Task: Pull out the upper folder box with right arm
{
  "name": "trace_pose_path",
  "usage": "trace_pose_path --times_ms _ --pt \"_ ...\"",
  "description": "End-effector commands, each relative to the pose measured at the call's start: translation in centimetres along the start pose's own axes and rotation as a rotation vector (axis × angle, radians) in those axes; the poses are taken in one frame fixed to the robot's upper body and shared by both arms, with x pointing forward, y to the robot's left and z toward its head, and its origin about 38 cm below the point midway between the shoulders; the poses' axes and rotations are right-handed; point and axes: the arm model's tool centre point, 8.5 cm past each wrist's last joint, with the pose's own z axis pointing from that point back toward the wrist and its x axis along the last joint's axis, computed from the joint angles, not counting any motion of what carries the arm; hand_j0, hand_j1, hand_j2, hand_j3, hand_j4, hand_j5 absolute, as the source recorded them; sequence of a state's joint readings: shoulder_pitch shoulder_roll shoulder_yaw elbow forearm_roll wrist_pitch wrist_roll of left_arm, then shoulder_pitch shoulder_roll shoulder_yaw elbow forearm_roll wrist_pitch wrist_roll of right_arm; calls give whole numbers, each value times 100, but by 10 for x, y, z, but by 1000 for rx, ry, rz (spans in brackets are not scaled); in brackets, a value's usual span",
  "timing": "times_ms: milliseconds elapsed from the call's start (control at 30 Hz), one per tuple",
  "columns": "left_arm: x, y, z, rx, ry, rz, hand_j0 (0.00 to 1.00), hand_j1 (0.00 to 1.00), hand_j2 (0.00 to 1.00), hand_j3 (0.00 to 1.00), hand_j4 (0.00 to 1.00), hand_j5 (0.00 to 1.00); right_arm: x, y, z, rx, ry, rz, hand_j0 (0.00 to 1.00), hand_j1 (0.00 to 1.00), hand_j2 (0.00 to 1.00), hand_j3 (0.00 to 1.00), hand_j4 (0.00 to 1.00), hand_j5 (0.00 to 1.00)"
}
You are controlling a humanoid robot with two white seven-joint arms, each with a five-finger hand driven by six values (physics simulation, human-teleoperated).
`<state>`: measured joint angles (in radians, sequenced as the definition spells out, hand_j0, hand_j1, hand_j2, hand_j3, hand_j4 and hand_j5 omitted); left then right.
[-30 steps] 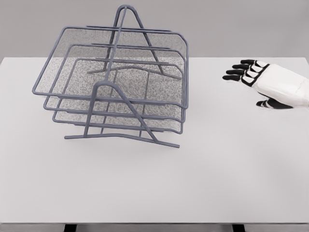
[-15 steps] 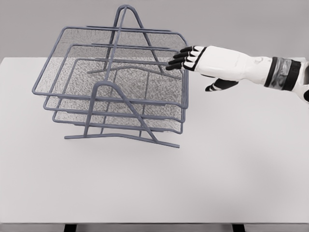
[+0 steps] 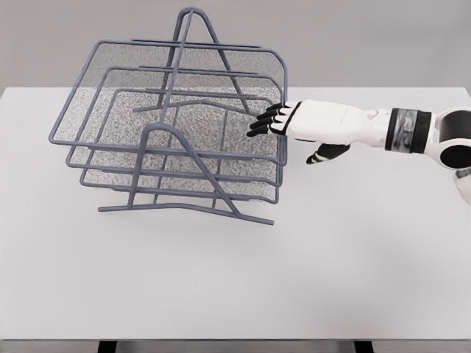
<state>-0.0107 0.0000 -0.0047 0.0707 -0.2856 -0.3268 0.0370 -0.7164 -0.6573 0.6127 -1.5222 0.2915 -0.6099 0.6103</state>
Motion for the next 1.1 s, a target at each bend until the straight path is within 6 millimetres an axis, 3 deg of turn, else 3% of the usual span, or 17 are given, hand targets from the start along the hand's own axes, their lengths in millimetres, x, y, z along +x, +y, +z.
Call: trace_pose_path --times_ms 0,767,1067 --pt "0 0 0 0 0 0 100 100 100 100 100 100 -2 2 3 16 10 5 100 100 100 100 100 100" --pt "0 0 0 0 0 0 100 100 100 100 100 100 -21 15 70 111 128 -14 100 100 100 100 100 100" --pt "0 0 0 0 0 0 100 100 100 100 100 100 -25 16 87 137 164 -11 100 100 100 100 100 100"
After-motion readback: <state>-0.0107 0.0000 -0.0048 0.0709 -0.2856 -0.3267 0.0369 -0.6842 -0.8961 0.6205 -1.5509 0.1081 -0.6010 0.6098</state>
